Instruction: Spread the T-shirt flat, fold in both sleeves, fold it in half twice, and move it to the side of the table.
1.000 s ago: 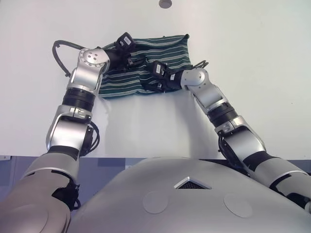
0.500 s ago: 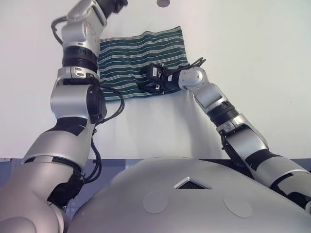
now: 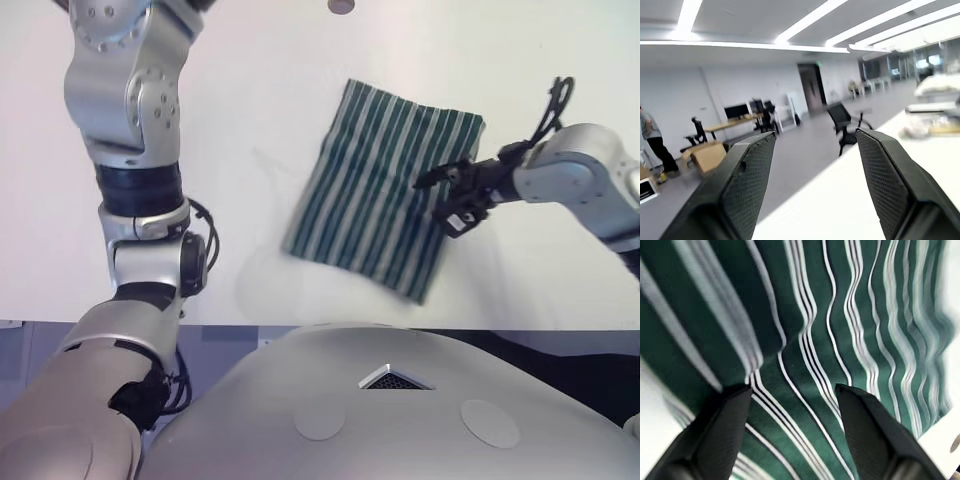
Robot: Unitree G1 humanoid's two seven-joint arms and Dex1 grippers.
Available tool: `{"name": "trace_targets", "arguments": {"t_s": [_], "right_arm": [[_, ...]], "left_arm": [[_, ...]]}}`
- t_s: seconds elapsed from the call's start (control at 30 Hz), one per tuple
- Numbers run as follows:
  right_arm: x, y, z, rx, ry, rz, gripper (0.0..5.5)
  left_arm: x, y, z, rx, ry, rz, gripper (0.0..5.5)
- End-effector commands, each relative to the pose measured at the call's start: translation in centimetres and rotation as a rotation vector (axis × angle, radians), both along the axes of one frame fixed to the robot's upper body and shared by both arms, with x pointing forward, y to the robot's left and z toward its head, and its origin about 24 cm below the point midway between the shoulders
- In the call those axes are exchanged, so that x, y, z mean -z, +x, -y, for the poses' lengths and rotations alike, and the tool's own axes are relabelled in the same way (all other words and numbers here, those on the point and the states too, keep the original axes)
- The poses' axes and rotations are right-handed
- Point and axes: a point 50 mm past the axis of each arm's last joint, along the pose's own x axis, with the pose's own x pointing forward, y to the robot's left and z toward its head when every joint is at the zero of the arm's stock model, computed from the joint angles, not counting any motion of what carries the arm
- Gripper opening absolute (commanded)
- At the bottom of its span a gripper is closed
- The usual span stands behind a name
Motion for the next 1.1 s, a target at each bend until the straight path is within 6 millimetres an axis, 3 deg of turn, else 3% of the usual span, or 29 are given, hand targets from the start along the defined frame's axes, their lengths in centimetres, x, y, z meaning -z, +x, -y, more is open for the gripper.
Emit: {"name": "trace_targets", "arguments": {"t_s": [0.03,0.1,0.17,0.23,0.3,0.37,0.5,0.67,0.73,0.9,1.1], "right_arm": [[-2.4,0.5,0.7,-0.095,0.104,0.126,3.1],[-3.5,0.9,0.0,-0.142,0.255,0.214,3.1],[-5.2,1.2,-0.5,-0.136,0.558,0.337,3.1],[-5.2,0.5,0.8,-0.095,0.713,0.388,3.1],[-3.2,-1.4,3.1,-0.023,0.76,0.375,3.1],[-0.6,-4.5,5.8,0.061,0.757,0.331,3.51],[2.4,-9.3,9.9,0.175,0.663,0.242,4.22],[3.8,-11.0,12.1,0.199,0.555,0.209,5.06],[4.8,-11.2,11.5,0.171,0.537,0.188,5.06],[7.2,-11.9,6.9,0.088,0.645,0.165,5.06],[7.0,-12.9,4.0,0.06,0.677,0.186,5.06]], "left_arm": [[5.6,-3.0,-1.7,0.127,0.416,0.019,2.93],[7.9,-4.8,-2.3,0.229,0.598,0.088,2.93],[10.2,-7.8,-2.6,0.412,0.715,0.195,2.93],[12.0,-9.9,-2.8,0.551,0.809,0.304,2.93],[13.7,-11.3,-3.2,0.644,0.897,0.399,2.93],[15.5,-12.8,-4.1,0.683,0.941,0.424,2.97],[17.5,-13.7,-5.2,0.645,1.012,0.46,3.59],[18.8,-13.4,-4.1,0.598,1.08,0.537,4.23],[19.7,-13.9,-3.2,0.645,1.066,0.543,4.23],[20.3,-14.1,-1.4,0.705,0.976,0.58,4.23],[21.0,-13.5,-1.0,0.721,0.971,0.589,4.23]]}}
